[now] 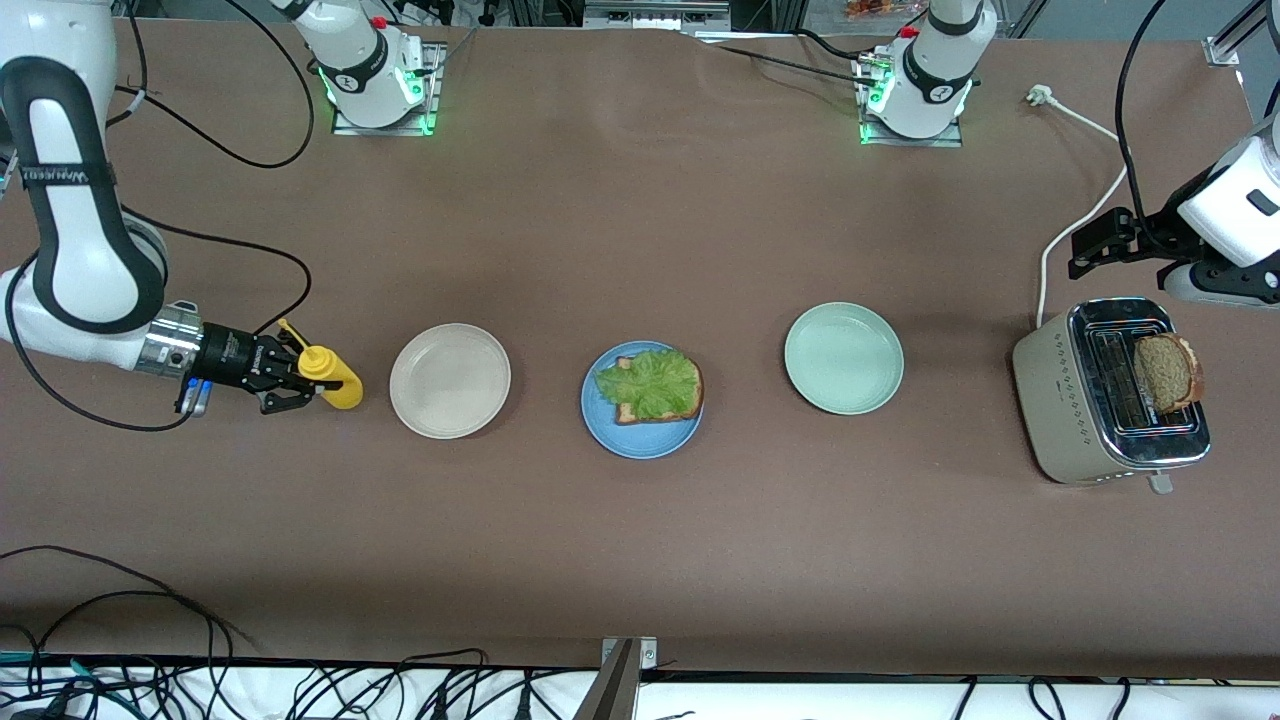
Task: Make sandwich in blue plate with both arms
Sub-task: 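Lift and carry the mustard bottle over the blue plate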
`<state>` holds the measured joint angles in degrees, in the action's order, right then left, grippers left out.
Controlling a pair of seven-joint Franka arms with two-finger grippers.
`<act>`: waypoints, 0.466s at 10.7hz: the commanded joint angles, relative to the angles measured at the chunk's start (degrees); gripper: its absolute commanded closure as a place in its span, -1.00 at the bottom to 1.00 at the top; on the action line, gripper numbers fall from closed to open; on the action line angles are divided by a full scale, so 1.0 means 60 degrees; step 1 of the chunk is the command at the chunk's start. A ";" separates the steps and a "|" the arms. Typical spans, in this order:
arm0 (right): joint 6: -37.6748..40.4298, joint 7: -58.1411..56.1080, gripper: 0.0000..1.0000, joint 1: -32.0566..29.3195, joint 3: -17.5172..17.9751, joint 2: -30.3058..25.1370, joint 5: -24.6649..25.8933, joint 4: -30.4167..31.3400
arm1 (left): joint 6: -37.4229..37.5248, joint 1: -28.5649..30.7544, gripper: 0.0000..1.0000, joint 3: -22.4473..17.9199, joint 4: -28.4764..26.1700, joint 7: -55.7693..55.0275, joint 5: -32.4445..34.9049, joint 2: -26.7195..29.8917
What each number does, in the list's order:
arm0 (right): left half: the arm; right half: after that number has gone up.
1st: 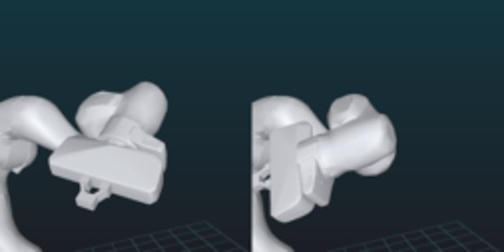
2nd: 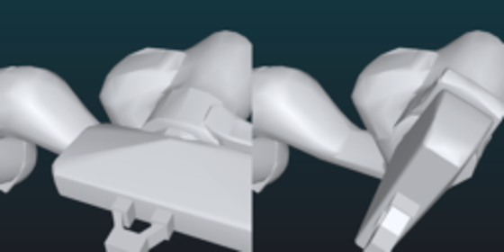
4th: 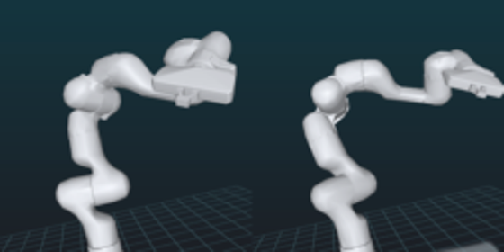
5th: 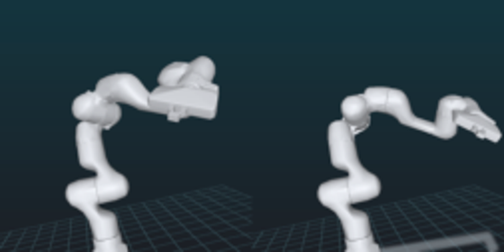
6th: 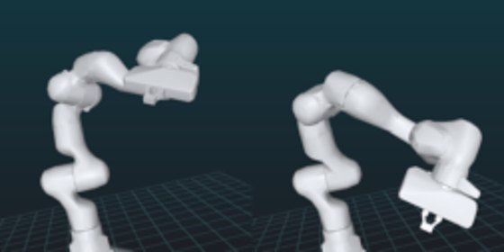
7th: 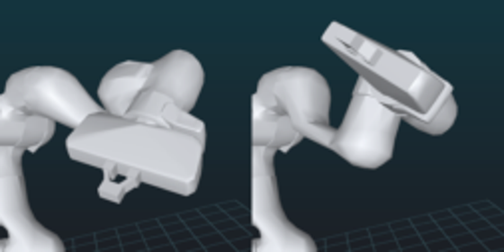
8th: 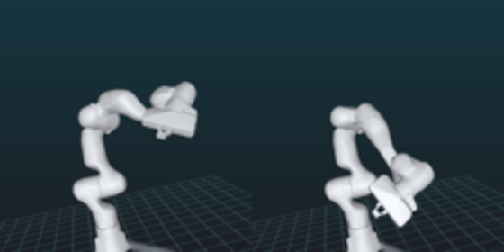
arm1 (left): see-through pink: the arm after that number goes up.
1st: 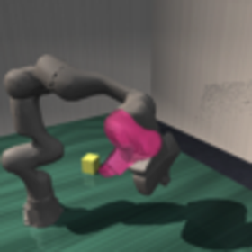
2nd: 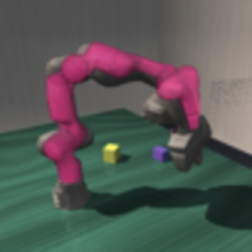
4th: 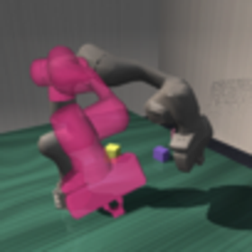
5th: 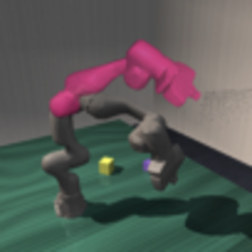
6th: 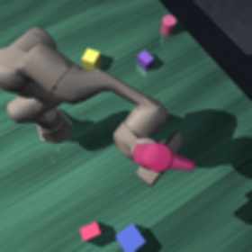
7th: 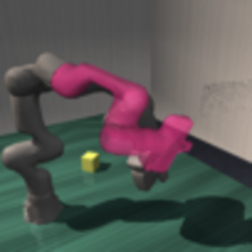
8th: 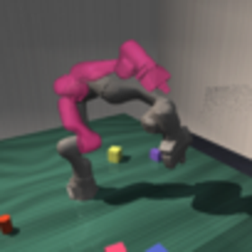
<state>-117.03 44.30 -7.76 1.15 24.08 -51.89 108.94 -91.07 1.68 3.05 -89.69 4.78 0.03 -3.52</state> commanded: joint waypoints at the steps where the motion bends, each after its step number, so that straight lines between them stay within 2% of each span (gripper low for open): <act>1: -0.0546 0.2725 1.00 0.0425 0.0670 -0.0978 0.1639 0.0212 | -0.0027 0.0042 -1.00 0.0019 0.0066 0.0199 0.0024 0.0015; 2: -0.0970 0.4391 1.00 0.0559 0.1035 -0.1170 0.2429 0.0183 | -0.0027 0.0042 -1.00 0.0004 0.0066 0.0199 0.0039 0.0015; 4: -0.1426 0.7003 1.00 0.0648 0.1957 -0.1376 0.4726 0.0080 | -0.0027 0.0042 -1.00 0.0004 0.0066 0.0199 0.0025 0.0015; 5: -0.1616 0.8263 1.00 0.0779 0.2208 -0.1406 0.5622 0.0065 | -0.0027 0.0042 -1.00 0.0019 0.0066 0.0199 0.0024 0.0015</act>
<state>-124.34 79.27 -4.03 10.91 17.50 -28.77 108.89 -91.08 1.68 3.02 -89.69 4.78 0.03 -3.51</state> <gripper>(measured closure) 0.907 0.000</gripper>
